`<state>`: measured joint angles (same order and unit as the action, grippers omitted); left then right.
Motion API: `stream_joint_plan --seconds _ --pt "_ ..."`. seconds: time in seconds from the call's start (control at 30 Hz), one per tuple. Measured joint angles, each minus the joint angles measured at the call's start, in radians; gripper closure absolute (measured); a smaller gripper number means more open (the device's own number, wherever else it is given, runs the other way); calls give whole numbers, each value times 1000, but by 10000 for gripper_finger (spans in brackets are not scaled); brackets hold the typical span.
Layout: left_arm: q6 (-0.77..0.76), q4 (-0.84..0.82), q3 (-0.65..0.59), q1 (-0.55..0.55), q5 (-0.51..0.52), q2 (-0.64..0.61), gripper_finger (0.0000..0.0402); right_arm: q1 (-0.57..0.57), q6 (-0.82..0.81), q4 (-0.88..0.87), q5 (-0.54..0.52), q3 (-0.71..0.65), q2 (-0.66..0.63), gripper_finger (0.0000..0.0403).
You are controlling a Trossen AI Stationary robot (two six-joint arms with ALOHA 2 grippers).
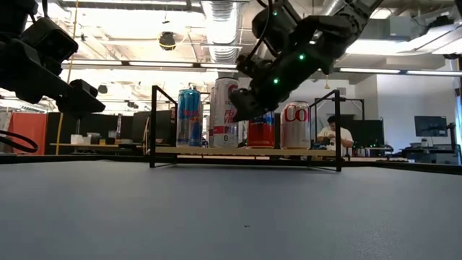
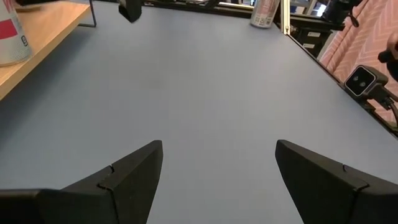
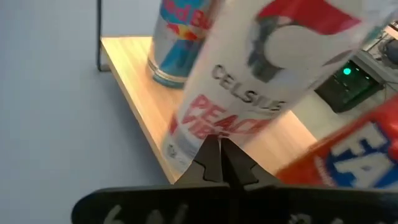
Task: Place canned beverage on shelf
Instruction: Put the white-pink soda can on the shelf aligned with the other white-pink soda cans
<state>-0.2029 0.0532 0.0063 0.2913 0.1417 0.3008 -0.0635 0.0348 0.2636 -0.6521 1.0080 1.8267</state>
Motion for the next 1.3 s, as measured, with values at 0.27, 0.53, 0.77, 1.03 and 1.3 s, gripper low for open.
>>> stream_joint_plan --seconds 0.27,0.53,0.77,1.03,1.3 --pt "0 -1 0 0 0 0 100 -15 -5 68 45 -1 45 403" --pt "0 0 0 0 0 0 100 -39 12 100 146 0 41 403" --pt "0 0 0 0 0 0 100 -47 26 75 155 0 40 403" --pt "0 0 0 0 0 0 100 -76 25 137 193 0 39 403" --pt "0 0 0 0 0 0 100 -74 -57 147 221 0 39 403"
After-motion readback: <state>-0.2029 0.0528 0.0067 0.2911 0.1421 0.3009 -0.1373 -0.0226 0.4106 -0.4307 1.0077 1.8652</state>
